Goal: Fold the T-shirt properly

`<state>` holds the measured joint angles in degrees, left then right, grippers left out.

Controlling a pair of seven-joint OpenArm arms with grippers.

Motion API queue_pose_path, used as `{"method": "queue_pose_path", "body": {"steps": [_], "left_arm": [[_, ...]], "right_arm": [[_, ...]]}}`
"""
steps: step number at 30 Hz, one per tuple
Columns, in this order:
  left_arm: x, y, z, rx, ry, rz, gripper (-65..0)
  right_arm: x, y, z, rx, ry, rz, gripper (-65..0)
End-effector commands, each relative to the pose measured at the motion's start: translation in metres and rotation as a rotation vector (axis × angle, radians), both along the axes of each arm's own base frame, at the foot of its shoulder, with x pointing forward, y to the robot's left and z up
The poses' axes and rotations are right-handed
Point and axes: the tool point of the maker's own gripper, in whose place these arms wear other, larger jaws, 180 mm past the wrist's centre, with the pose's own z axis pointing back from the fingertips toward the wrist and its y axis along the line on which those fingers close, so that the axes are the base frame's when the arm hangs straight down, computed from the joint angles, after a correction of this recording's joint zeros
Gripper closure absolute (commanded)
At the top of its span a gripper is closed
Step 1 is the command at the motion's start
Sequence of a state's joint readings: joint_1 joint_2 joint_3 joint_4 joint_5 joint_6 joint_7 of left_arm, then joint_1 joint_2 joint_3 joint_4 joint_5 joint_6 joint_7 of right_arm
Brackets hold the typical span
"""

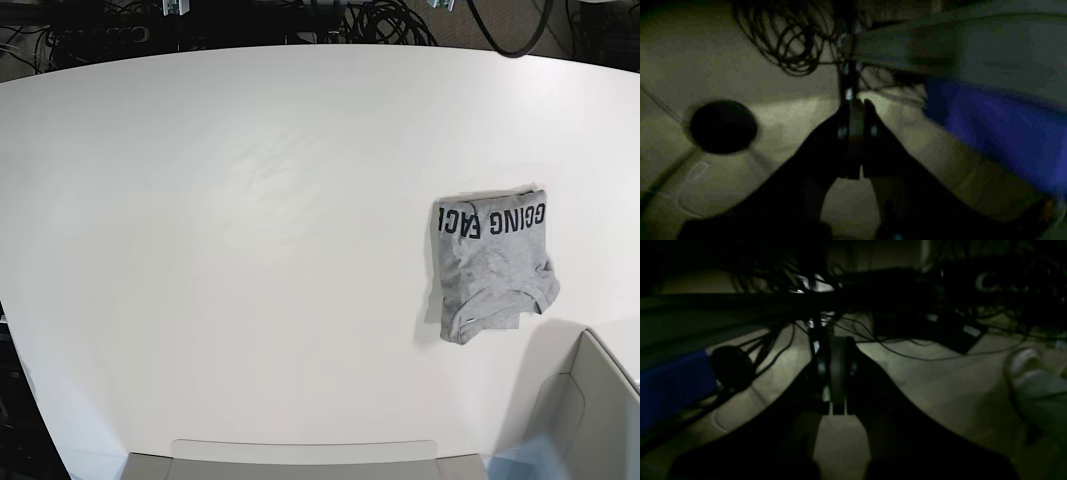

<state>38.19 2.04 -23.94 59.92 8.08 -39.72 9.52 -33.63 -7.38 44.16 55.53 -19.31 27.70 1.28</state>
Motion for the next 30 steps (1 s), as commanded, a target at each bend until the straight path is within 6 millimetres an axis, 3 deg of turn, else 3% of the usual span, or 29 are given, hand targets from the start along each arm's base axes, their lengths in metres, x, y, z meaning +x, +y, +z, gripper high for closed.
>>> {"method": "queue_pose_path", "body": {"steps": [1, 4, 5, 10, 13, 16, 21, 25, 30], "left_arm": [[-0.005, 0.005, -0.007, -0.002, 0.011, 0.032, 0.0], [-0.014, -0.004, -0.034, -0.043, 0.085, 0.111, 0.0], [-0.012, 0.001, -0.042, -0.043, 0.095, 0.133, 0.0], [-0.009, -0.001, -0.062, -0.111, 0.091, 0.273, 0.0], [-0.020, 0.028, -0.074, 0.091, 0.112, 0.265, 0.0], [0.000, 0.072, -0.076, 0.314, 0.060, 0.165, 0.0], [0.008, 0.083, -0.077, 0.400, 0.053, 0.070, 0.0], [0.011, 0.081, -0.077, 0.396, 0.049, 0.072, 0.0], [0.011, 0.079, -0.078, 0.394, 0.049, 0.074, 0.0]], "right_arm": [[0.000, -0.012, -0.004, -0.012, -0.003, -0.012, 0.0], [-0.005, -0.032, -0.023, -0.019, 0.039, -0.053, 0.0], [-0.004, -0.038, -0.029, -0.018, 0.047, -0.072, 0.0], [-0.009, -0.063, -0.048, -0.024, 0.102, -0.135, 0.0], [-0.015, -0.092, -0.055, -0.148, 0.159, -0.144, 0.0], [-0.016, -0.123, -0.054, -0.348, 0.197, -0.084, 0.0], [-0.004, -0.156, -0.042, -0.638, 0.221, 0.088, 0.0], [0.001, -0.153, -0.038, -0.733, 0.223, 0.153, 0.0], [0.002, -0.146, -0.040, -0.732, 0.222, 0.165, 0.0]]}}
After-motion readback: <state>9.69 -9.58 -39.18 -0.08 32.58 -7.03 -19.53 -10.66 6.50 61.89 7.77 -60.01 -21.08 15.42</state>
